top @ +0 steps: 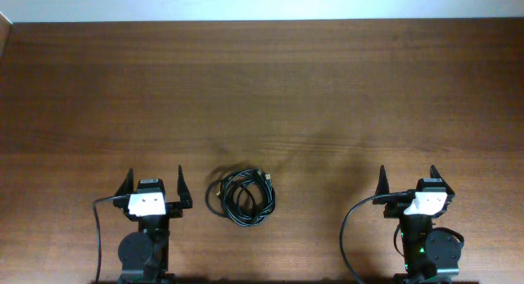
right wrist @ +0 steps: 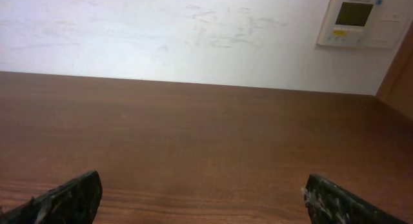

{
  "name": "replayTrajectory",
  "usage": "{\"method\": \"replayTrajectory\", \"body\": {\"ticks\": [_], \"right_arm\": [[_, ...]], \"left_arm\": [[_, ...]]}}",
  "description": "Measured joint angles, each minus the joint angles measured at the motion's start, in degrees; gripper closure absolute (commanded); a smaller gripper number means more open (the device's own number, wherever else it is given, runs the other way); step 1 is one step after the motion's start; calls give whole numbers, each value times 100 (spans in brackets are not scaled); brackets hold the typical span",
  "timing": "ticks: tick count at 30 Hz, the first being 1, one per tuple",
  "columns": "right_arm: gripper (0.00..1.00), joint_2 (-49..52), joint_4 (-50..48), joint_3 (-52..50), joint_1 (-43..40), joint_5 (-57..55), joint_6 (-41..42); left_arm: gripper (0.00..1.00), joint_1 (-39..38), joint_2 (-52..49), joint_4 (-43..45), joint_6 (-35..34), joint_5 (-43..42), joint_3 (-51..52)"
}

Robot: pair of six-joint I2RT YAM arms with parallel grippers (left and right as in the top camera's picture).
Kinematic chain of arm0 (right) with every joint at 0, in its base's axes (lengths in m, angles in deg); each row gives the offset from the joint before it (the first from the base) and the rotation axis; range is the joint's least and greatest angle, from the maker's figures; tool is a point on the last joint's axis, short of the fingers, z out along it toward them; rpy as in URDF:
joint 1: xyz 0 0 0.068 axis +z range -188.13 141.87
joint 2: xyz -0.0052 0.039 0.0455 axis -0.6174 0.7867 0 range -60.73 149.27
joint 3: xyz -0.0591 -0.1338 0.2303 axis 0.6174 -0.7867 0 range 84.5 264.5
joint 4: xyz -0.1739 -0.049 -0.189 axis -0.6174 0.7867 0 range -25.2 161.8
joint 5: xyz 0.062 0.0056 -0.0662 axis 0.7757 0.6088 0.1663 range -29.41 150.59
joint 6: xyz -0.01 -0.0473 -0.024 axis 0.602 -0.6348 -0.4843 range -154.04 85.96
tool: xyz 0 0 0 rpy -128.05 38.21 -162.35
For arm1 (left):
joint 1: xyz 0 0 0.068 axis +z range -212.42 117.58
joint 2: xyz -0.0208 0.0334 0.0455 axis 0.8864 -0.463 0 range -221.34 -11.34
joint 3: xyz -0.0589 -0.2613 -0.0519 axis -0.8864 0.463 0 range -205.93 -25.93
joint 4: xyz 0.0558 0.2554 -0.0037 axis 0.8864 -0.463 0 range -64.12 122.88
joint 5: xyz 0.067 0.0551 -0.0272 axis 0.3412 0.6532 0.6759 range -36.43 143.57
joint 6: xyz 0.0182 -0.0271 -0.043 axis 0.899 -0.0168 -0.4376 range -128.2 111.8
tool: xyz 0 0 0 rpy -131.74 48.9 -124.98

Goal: Untangle cables

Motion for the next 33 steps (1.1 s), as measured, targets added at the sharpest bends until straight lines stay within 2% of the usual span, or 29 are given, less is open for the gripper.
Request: {"method": "replayTrajectory", "body": {"ticks": [33], "right_arm": [[1,0,-39,0,0,0,9]], "left_arm": [[1,2,-2,164,0,0,7]]}}
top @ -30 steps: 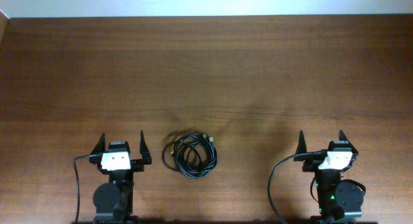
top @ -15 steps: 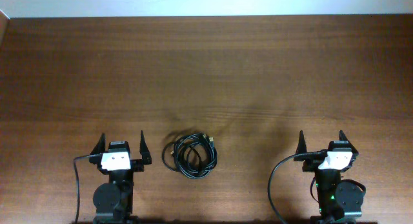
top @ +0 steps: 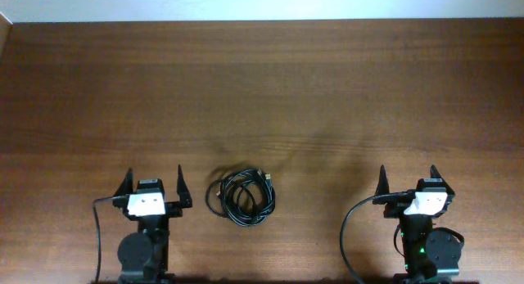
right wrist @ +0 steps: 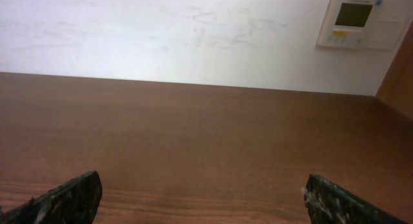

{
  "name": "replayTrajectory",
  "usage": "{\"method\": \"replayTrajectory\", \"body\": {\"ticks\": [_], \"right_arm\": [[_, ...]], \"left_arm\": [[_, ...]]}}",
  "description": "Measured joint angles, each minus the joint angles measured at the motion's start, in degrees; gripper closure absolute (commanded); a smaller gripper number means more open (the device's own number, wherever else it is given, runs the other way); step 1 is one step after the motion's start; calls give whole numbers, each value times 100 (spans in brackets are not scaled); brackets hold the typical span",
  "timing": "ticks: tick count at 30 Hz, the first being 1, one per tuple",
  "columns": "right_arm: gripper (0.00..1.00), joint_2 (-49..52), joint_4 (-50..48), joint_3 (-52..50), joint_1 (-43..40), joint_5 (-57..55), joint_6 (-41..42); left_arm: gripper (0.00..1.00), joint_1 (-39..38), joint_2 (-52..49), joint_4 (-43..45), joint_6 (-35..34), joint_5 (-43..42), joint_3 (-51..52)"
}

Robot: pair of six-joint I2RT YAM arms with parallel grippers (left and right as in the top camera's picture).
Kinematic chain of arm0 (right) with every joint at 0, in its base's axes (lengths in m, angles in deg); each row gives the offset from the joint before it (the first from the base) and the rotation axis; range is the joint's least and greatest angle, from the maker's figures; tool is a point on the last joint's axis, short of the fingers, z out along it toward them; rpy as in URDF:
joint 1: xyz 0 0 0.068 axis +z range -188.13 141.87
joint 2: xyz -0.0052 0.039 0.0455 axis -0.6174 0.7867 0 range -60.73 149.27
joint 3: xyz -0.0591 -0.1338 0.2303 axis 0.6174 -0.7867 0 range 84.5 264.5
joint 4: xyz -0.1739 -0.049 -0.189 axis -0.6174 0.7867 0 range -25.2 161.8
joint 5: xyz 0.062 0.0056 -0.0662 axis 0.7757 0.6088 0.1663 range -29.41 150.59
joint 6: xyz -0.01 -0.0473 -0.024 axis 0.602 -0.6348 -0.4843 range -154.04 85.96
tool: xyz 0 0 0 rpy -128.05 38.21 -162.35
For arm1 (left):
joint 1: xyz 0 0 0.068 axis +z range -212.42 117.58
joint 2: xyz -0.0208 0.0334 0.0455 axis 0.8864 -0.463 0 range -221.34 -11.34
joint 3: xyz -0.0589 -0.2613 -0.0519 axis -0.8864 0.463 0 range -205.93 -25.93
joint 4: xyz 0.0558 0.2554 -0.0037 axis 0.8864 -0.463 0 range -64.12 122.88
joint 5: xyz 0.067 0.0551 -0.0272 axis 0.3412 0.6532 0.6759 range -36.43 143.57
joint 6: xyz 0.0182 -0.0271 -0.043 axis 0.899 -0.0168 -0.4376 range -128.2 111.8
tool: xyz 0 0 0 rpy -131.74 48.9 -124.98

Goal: Untangle cables

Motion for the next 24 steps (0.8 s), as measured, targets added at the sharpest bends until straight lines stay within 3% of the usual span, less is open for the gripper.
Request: {"method": "replayTrajectory", "body": {"ticks": [5,9,14,17,18,21,24], "right_arm": [[1,0,-697,66,4,417,256],[1,37,-415,1443,7,579,299],[1,990,1902,3676,17,127,17],[1,2304,3886,5845,22,52,81],[1,2592,4367,6478,24,210,109],[1,3016,5567,7952,24,1211,142],[1,3034,6074,8719,22,2470,149]], "left_arm": [[1,0,-13,1147,-17,-798,-42],[1,0,-26,754,-289,-1394,-1038],[1,0,-942,-481,-356,-1290,-3202],[1,0,-2879,-2483,-354,-1357,-5626],[1,0,-3254,-2699,-358,-1436,-6155],[1,0,-4105,-4474,-356,-1978,-7871],[1,0,-4127,-5007,-356,-2260,-8354]]}}
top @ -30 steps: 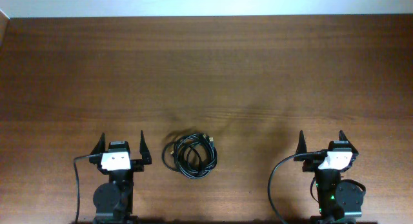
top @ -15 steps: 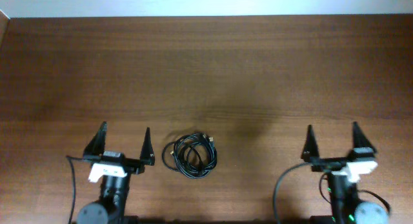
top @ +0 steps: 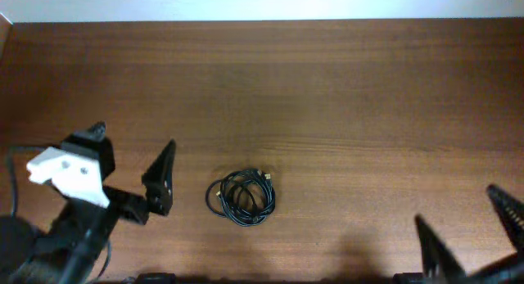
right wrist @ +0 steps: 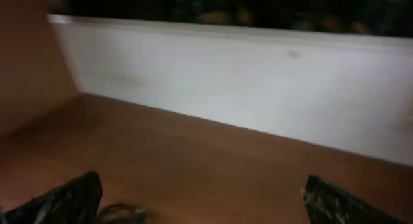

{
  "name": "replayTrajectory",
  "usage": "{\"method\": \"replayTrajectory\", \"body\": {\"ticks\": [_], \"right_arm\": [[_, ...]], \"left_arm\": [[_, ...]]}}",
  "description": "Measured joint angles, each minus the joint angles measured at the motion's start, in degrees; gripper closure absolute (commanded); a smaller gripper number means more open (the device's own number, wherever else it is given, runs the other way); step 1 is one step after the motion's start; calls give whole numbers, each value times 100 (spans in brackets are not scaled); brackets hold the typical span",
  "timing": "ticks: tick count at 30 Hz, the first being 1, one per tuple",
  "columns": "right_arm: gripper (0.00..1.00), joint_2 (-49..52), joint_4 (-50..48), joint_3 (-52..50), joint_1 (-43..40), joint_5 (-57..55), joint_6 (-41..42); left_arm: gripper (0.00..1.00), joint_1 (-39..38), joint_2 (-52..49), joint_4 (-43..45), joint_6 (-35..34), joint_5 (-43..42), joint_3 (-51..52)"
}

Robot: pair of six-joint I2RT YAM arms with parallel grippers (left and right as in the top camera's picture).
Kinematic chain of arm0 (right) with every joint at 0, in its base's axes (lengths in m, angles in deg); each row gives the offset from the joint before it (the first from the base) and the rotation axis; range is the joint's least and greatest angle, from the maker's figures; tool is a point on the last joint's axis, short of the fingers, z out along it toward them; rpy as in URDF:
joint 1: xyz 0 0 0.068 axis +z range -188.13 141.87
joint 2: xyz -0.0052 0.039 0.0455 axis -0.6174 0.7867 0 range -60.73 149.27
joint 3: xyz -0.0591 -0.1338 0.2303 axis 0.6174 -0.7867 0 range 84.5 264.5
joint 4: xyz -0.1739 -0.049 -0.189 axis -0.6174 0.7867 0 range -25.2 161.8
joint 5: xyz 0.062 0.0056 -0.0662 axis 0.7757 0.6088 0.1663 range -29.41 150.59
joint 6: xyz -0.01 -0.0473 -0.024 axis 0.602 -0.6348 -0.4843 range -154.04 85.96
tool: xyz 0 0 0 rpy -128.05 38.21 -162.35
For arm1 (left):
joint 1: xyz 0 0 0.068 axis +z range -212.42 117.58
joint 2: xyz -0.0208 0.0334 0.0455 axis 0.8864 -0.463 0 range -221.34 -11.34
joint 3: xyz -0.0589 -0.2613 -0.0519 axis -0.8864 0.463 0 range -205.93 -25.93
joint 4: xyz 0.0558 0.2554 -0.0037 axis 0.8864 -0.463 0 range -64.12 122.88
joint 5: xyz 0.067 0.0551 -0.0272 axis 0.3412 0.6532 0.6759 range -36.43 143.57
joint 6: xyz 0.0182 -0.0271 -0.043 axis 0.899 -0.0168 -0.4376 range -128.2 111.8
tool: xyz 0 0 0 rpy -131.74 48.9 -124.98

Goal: Untangle cables
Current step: 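Move the left gripper down onto the black cable coil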

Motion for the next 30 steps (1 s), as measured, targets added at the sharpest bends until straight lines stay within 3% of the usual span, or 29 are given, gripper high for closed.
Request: {"method": "replayTrajectory", "body": {"ticks": [4,9,15,20,26,30], "right_arm": [[1,7,37,92,0,966,-2],[2,7,-103,94,0,1180,2],[1,278,-92,96,2,-186,890],[1,1508,476,127,0,-299,1650],[1,3071,1082,114,0,9,1659],[1,3427,1084,114,0,450,1473]], "left_arm": [[1,0,13,-461,0,-120,-39],[1,0,11,-553,0,-155,-39],[1,0,11,-789,-2,-391,-39],[1,0,9,-966,-13,-605,-42],[1,0,-221,-2079,101,-514,245],[1,0,-743,-1631,118,-476,1244]]}}
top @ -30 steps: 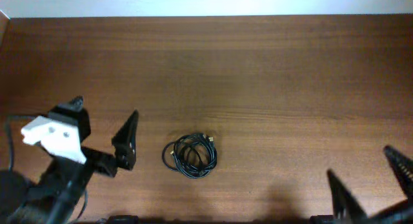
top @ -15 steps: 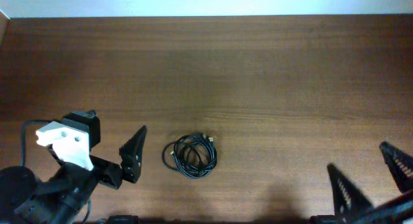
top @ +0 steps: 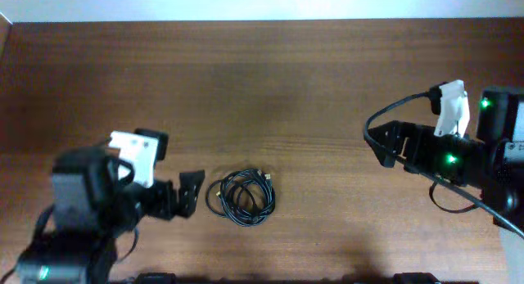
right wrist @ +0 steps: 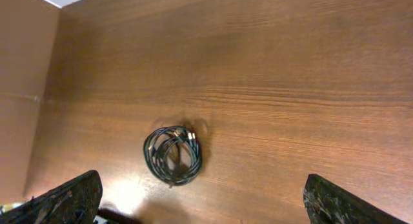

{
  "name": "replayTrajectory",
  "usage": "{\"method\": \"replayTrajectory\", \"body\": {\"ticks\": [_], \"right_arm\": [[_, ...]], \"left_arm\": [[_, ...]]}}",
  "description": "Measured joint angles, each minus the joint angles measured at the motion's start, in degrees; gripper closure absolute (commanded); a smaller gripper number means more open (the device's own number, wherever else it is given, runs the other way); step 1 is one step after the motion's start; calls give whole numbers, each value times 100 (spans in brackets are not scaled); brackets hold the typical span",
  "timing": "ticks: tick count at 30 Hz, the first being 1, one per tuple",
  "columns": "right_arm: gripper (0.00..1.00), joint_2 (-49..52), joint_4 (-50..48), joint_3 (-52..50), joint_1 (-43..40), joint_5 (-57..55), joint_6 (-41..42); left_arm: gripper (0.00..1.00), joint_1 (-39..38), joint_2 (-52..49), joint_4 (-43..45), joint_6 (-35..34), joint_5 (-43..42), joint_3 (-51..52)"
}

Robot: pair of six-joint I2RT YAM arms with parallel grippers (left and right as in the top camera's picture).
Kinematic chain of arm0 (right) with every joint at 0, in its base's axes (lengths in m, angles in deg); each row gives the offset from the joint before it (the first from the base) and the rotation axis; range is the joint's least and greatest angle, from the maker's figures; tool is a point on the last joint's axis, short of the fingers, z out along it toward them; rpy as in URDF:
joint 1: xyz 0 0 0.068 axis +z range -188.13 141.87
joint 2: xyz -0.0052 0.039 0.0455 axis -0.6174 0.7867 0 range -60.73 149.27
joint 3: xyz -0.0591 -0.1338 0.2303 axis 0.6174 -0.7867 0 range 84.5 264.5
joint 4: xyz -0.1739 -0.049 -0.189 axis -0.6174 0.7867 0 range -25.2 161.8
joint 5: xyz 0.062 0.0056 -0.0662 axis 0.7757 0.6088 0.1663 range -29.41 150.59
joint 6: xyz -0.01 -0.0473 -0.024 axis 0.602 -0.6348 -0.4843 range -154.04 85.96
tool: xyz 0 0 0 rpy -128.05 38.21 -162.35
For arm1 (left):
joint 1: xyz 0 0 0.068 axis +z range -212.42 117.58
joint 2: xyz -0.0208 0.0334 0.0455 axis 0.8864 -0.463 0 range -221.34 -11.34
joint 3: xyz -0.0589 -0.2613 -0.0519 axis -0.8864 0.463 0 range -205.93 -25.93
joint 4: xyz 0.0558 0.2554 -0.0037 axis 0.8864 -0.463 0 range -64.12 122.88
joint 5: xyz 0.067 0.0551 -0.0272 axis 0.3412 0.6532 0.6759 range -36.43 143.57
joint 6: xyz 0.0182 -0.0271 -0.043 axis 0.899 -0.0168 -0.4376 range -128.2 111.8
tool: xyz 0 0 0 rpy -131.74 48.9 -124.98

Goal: Untangle cables
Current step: 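Move the left gripper down onto the black cable coil, then grasp the cable coil with the left gripper and lift it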

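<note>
A coil of tangled black cables (top: 241,197) lies on the wooden table (top: 262,79), near its front edge and left of centre. My left gripper (top: 190,194) sits just left of the coil, almost touching it, and looks open with nothing in it. My right gripper (top: 383,146) hangs raised over the right half of the table, well apart from the coil. In the right wrist view the cables (right wrist: 172,154) lie below and ahead, and the right gripper (right wrist: 203,201) is wide open and empty, with its fingertips (right wrist: 68,197) far apart.
The left arm's white camera housing (top: 135,157) stands over the front left of the table. A black lead (top: 401,104) loops above the right arm. The table's left edge (right wrist: 48,88) meets a side panel.
The left gripper has come down from left of the coil to right beside it. The right arm has risen and moved back over the right half of the table, and its camera now looks down on the coil.
Both arms rested open at the front edge through the first two moments, with the coil between them. Then both had lifted, the left off to the left and the right low at the front right. Now the left gripper is beside the coil and the right hovers.
</note>
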Motion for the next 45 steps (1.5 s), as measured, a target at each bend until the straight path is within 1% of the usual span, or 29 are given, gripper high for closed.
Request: {"method": "replayTrajectory", "body": {"ticks": [1,2,4,6,7,9,11,12,14,15,16,19,21,26,27,29,32,33,34,35,36,37,38,40,41,42,43,44,45], "right_arm": [[1,2,-4,0,0,48,-46],[1,-4,31,0,0,96,-153],[1,-20,42,0,0,116,-210],[1,-66,46,0,0,142,-251],[1,-90,50,0,0,173,-267],[1,-127,50,0,0,271,-278],[1,-136,48,0,2,365,-280],[1,-140,48,0,0,389,-280],[1,-140,46,0,2,396,-282],[1,-144,46,0,2,411,-297],[1,-153,48,0,0,417,-313],[1,-304,48,0,0,437,-404],[1,-409,48,0,0,437,-461],[1,-791,48,0,0,437,-605],[1,-855,48,0,0,437,-616],[1,-970,48,0,0,437,-621],[1,-1034,48,2,0,437,-625],[1,-1040,50,0,0,435,-634],[1,-1040,46,2,0,435,-640],[1,-1038,20,2,0,435,-640],[1,-1038,-15,0,0,435,-640],[1,-1038,-37,0,0,435,-640],[1,-1038,-50,2,0,435,-640],[1,-1038,-61,2,0,435,-640],[1,-1038,-63,2,0,435,-643],[1,-1038,-66,2,0,435,-643],[1,-1038,-63,2,0,435,-640],[1,-1038,-63,2,0,435,-643],[1,-1038,-63,0,0,433,-645]], "left_arm": [[1,0,-155,203,2,-22,227],[1,0,-433,601,0,-107,588],[0,0,-723,916,-181,-201,813],[1,0,-1158,1113,-407,-260,846],[5,0,-1495,1126,-487,-273,870],[7,-55,-2035,1139,-487,-293,909],[11,-304,-2441,1375,-435,-302,938],[10,-501,-2614,1486,-417,-273,938],[3,-960,-2900,1545,-404,-79,938],[2,-1200,-3029,1554,-404,87,938],[2,-1478,-3178,1552,-435,380,938],[4,-2284,-3766,1534,-828,1600,940],[5,-2507,-3987,1550,-927,1950,940],[4,-2599,-4295,1749,-1200,2330,940],[5,-2599,-4312,1781,-1305,2365,942],[9,-2599,-4315,1869,-1593,2396,951],[8,-2599,-4315,2142,-1961,2404,1150],[10,-2599,-4315,2214,-2072,2382,1298],[16,-2599,-4315,2258,-2140,2323,1453],[30,-2599,-4315,2267,-2179,2262,1534],[50,-2599,-4315,2262,-2192,2199,1578],[58,-2599,-4315,2262,-2184,2098,1593],[60,-2599,-4315,2269,-2186,2033,1593],[59,-2599,-4315,2264,-2146,1945,1593],[53,-2599,-4315,2267,-2146,1923,1593],[53,-2599,-4315,2264,-2146,1904,1596],[82,-2599,-4315,2264,-2135,1886,1598],[95,-2599,-4315,2264,-2129,1869,1598],[100,-2599,-4315,2264,-2133,1864,1598]]}}
